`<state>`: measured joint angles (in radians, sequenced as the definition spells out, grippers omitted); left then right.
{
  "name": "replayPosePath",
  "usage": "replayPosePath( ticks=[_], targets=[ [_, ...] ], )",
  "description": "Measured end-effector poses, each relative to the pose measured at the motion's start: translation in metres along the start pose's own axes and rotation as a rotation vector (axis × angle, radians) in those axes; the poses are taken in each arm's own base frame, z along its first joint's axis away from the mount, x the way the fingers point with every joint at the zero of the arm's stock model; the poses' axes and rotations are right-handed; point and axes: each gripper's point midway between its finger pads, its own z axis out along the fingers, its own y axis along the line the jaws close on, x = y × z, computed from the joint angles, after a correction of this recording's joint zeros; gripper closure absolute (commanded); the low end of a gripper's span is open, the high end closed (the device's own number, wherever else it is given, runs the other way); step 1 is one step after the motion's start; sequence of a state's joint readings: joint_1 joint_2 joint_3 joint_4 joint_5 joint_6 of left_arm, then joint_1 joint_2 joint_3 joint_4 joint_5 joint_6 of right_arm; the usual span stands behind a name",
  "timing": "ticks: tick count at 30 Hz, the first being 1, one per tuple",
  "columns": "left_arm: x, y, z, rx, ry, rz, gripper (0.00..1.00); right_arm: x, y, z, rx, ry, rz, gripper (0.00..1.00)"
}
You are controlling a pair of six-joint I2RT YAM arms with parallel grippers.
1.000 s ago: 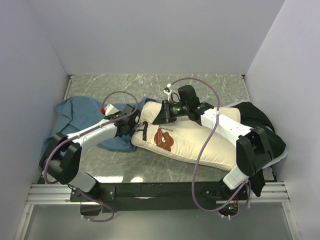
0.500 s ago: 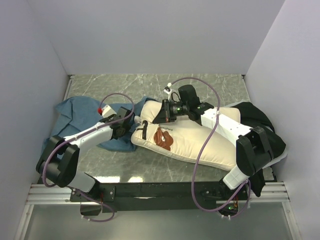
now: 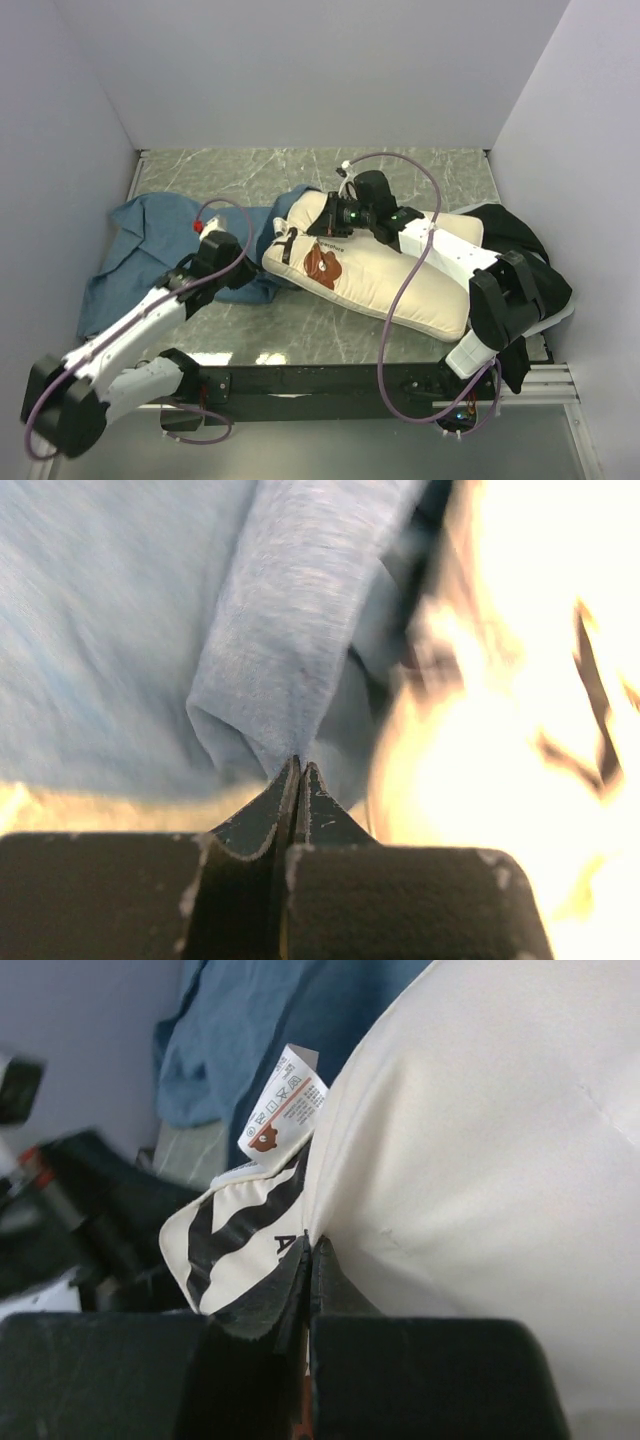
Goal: Put the pillow into the pillowcase
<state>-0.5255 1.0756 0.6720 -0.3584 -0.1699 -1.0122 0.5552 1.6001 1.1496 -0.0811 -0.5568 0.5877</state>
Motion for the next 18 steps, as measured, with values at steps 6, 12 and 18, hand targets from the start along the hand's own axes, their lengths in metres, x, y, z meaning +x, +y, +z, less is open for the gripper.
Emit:
replayPosePath(
  ticks=[6, 12, 18],
  targets=[
    [0.025, -0.013, -0.053, 0.183, 0.102, 0.091, 0.99, -0.011, -0.016, 0.011, 0.141, -0.118, -0.011, 1.0],
    [0.018, -0.021, -0.081, 0.204, 0.116, 0.151, 0.99, 0.018, -0.01, 0.03, 0.242, -0.142, -0.12, 1.0],
    [-0.004, -0.046, -0.104, 0.247, 0.083, 0.183, 0.99, 0.064, -0.021, 0.042, 0.272, -0.115, -0.177, 1.0]
  ],
)
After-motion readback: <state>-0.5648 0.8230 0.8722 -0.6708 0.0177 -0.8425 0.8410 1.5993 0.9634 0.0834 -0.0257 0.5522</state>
